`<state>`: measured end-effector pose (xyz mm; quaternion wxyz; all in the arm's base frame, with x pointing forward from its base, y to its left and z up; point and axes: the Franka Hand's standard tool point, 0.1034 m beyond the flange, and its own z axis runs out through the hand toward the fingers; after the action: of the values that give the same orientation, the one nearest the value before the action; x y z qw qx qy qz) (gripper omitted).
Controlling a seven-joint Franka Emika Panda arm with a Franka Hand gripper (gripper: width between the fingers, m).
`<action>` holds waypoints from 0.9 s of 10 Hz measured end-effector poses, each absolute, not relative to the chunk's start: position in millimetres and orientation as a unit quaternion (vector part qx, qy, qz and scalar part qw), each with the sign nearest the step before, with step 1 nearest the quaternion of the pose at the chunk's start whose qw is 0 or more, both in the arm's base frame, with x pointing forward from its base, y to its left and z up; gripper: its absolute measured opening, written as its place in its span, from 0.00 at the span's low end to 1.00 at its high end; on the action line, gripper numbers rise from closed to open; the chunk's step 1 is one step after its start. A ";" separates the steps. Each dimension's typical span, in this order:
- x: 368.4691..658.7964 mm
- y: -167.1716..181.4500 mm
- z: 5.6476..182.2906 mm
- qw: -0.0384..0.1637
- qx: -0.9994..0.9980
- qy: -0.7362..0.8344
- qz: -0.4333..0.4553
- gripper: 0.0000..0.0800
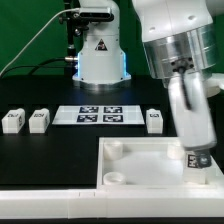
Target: Assemble one leg
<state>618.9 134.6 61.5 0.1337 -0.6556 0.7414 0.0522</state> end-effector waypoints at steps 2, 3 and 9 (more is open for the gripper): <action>612.5 136.3 61.8 0.128 -0.814 0.565 0.043 0.81; 608.2 134.3 61.0 0.117 -0.883 0.453 0.045 0.81; 623.4 119.9 68.9 0.092 -0.990 0.103 -0.002 0.81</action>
Offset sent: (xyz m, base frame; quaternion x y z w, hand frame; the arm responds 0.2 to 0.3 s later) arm 0.0000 0.0000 0.0000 0.0000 0.0000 -0.2667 0.9638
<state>623.4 119.9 68.9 0.0917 -0.9905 0.1028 -0.0022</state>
